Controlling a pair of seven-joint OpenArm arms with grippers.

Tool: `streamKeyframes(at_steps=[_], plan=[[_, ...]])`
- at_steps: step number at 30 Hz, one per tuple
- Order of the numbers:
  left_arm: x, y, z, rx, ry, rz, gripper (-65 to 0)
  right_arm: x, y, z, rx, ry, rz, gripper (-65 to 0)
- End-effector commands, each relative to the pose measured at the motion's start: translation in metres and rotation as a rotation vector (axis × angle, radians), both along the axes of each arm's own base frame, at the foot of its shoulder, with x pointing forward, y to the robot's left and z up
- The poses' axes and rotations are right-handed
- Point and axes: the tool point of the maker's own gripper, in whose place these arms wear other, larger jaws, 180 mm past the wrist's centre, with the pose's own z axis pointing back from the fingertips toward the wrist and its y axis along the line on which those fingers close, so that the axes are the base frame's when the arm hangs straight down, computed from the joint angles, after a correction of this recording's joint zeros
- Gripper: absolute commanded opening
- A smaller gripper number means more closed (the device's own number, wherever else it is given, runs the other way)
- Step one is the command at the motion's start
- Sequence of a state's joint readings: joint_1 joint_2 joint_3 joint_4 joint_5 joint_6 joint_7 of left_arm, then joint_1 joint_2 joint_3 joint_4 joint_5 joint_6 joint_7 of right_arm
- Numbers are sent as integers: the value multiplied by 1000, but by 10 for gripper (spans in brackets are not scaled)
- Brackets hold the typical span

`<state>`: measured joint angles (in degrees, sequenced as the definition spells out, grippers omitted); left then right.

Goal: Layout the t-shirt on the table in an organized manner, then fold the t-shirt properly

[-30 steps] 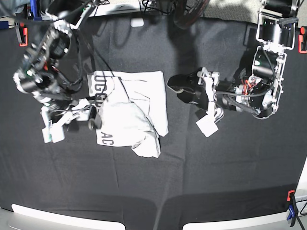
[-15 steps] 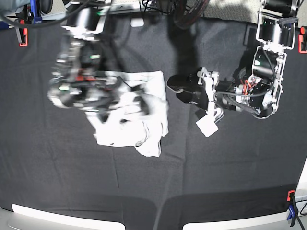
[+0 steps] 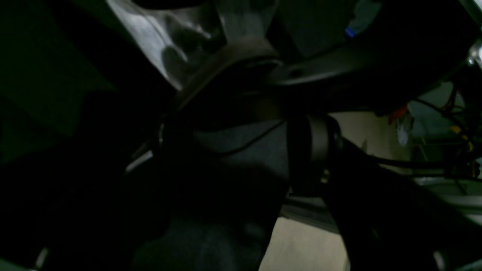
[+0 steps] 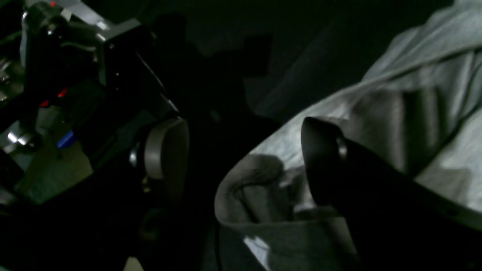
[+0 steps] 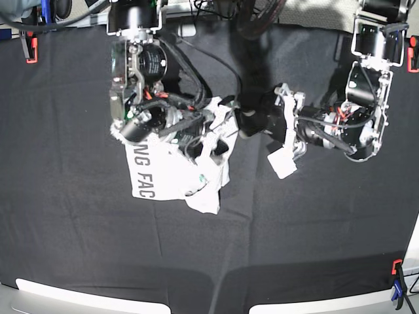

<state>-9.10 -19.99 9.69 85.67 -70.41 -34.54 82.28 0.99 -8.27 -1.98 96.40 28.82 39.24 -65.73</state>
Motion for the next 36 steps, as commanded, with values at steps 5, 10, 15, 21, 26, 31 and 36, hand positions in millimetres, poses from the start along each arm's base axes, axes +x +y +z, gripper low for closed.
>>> streamKeyframes(at_steps=[5, 10, 15, 21, 26, 31, 36], plan=[[16, -5, 22, -69, -53, 30, -282, 36, -11, 44, -69, -195, -37, -195], [16, -5, 22, -69, -53, 30, -282, 77, -54, 61, -89, -245, -233, -195], [16, -6, 22, -69, -53, 30, -282, 97, -96, 54, -106, -229, -354, -195], [16, -5, 22, -69, -53, 30, -282, 110, -102, 18, -114, -99, -319, -195], [16, -5, 22, -68, -53, 30, -282, 123, -92, -8, -97, 19, -289, -195], [16, -5, 22, -69, -53, 30, -282, 138, -76, -1, -64, 32, -268, -195], [16, -5, 22, -69, -53, 30, -282, 148, -48, 21, 9, -12, -255, -195]])
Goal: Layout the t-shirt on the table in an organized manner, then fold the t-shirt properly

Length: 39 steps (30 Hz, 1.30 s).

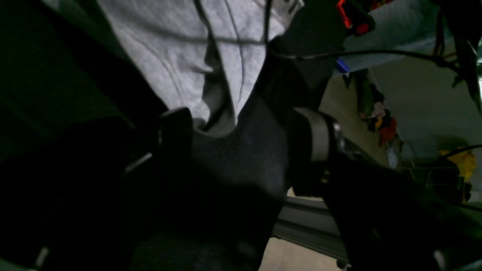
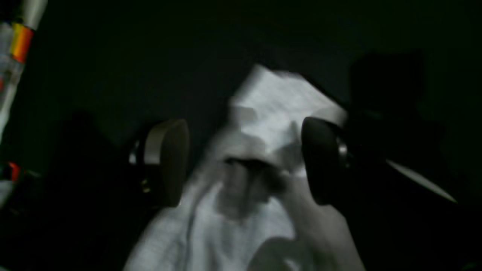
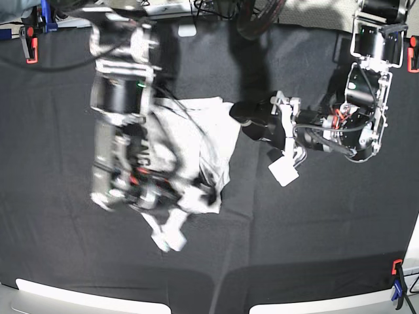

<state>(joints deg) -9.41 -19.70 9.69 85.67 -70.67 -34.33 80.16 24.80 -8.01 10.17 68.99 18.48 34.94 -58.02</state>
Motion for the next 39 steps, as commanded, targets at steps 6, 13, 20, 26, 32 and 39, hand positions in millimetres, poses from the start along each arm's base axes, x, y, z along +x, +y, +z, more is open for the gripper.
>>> streamKeyframes(at_steps=[6, 13, 20, 26, 32, 39], plan=[[9, -1, 15, -34, -38, 5, -282, 16, 17, 28, 54, -105, 6, -195], [9, -1, 16, -36, -38, 6, -282, 9, 47, 35, 165, -148, 98, -195], [34, -7, 39, -140, -110, 101, -282, -2, 85, 57, 170, -160, 252, -195], [46, -7, 53, -98, -155, 45, -283, 22, 78, 88, 99, -228, 263, -195], [40, -25, 60, -162, -139, 24, -283, 53, 17, 87, -4, -252, 122, -195], [39, -82, 75, -252, -165, 14, -283, 69, -86, 73, -121, -228, -55, -195]])
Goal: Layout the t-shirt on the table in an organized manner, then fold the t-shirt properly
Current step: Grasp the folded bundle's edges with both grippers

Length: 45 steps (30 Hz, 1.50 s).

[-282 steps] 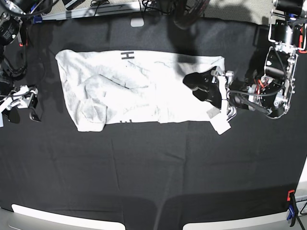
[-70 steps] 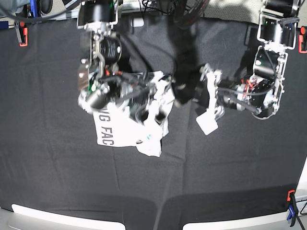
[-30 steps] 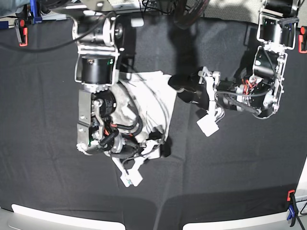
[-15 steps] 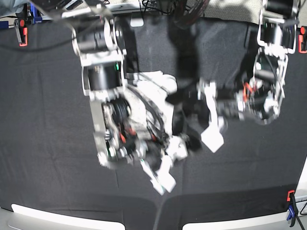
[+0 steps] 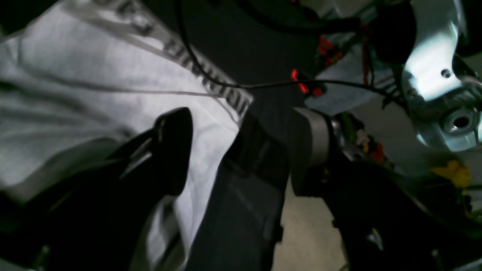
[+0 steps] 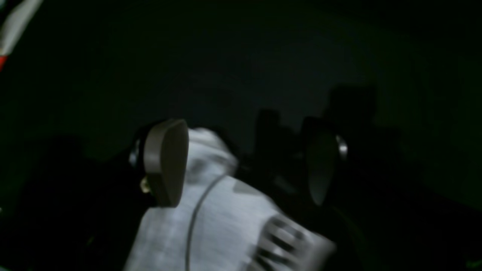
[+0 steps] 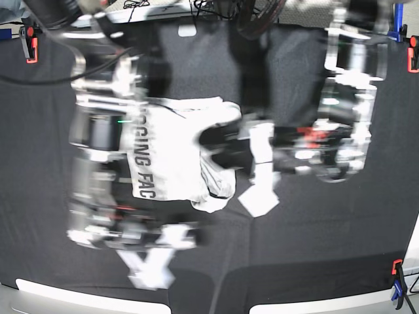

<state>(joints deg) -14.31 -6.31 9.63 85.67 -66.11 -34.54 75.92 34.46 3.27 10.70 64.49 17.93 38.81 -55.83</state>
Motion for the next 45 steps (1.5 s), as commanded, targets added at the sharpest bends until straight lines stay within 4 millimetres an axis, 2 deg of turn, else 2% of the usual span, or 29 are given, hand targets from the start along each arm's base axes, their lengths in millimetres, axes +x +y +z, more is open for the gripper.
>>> streamKeyframes(at_steps=[1, 5, 6, 7, 8, 10, 11, 15, 17, 20, 21, 22, 23, 25, 33, 35, 40, 45], plan=[[8, -9, 21, -53, -44, 5, -283, 14, -4, 30, 23, -81, -6, -195], [6, -34, 26, -60, -58, 0, -283, 15, -26, 29, -12, -82, -31, -196], [6, -39, 26, -57, -61, 0, -283, 15, -29, 29, -16, -84, -35, -214], [5, -44, 26, -52, -64, 0, -283, 15, -31, 29, -20, -86, -37, -264], [5, -48, 25, -42, -67, 0, -283, 15, -32, 30, -21, -88, -38, -350], [4, -55, 23, -27, -71, 3, -283, 16, -31, 31, -15, -97, -39, -563], [4, -58, 22, -19, -71, 4, -283, 17, -31, 33, -10, -104, -41, -642], [-1, -61, 11, 15, -46, 15, -283, 18, -31, 33, -8, -109, -41, -650], [-5, -58, -4, 62, -30, 23, -284, 15, -31, 30, -8, -101, -42, -617], [-16, -52, -31, 155, -2, 34, -289, 12, -30, 23, -4, -91, -42, -618], [-20, -50, -38, 173, 9, 36, -311, 11, -30, 21, -3, -87, -43, -618], [-23, -49, -43, 184, 19, 36, -358, 10, -30, 18, -2, -82, -43, -618], [-27, -49, -46, 184, 30, 35, -441, 9, -30, 16, 1, -79, -44, -618], [-30, -50, -47, 171, 42, 33, -650, 7, -30, 12, 5, -75, -45, -618], [-35, -62, -8, -7, 57, -22, -650, 1, -29, 3, 4, -54, -43, -618], [-39, -63, -4, -27, 67, -44, -650, 1, -29, 3, 4, -54, -43, -618], [-50, -63, -11, -45, 76, -47, -650, -7, -26, -9, -32, -1, -16, -650], [-54, -61, -35, -6, 73, 40, -650, -21, -7, -34, -108, 16, 56, -650]])
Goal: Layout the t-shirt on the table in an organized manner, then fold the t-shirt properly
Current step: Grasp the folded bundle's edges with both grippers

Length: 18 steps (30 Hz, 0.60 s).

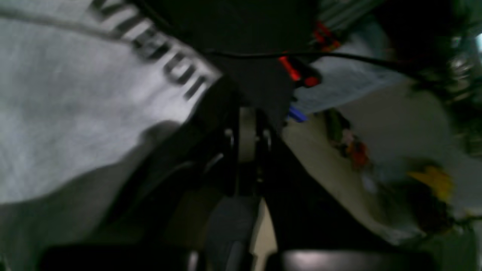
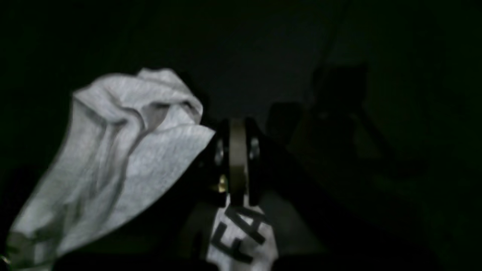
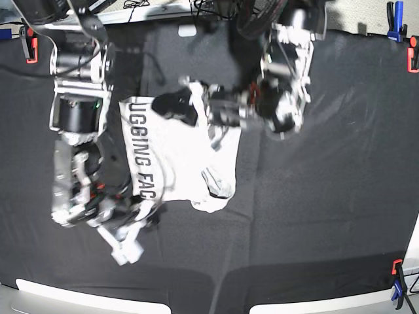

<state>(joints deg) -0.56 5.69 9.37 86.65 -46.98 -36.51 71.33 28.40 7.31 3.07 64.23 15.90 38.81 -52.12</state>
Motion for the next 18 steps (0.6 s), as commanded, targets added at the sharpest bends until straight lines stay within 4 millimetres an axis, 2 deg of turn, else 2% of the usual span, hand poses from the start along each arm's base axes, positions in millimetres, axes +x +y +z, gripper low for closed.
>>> streamKeyframes(at_steps=[1, 5, 8, 11, 15, 18], plan=[[8, -5, 15, -45, -40, 19, -650, 8, 7, 12, 14, -49, 10, -650], [6, -4, 10, -17, -38, 8, -650, -7, 24, -7, -2, -36, 63, -650], [13, -3, 12, -24, -62, 42, -650, 4, 13, -4, -37, -65, -4, -650], [26, 3, 0, 56, -122, 95, -650, 13, -1, 1, -58, -80, -71, -650], [30, 9, -9, 123, -151, 105, -650, 15, -7, 2, -48, -80, -93, -650], [30, 9, -10, 125, -155, 109, -650, 12, -11, -9, -69, -50, -99, -650]])
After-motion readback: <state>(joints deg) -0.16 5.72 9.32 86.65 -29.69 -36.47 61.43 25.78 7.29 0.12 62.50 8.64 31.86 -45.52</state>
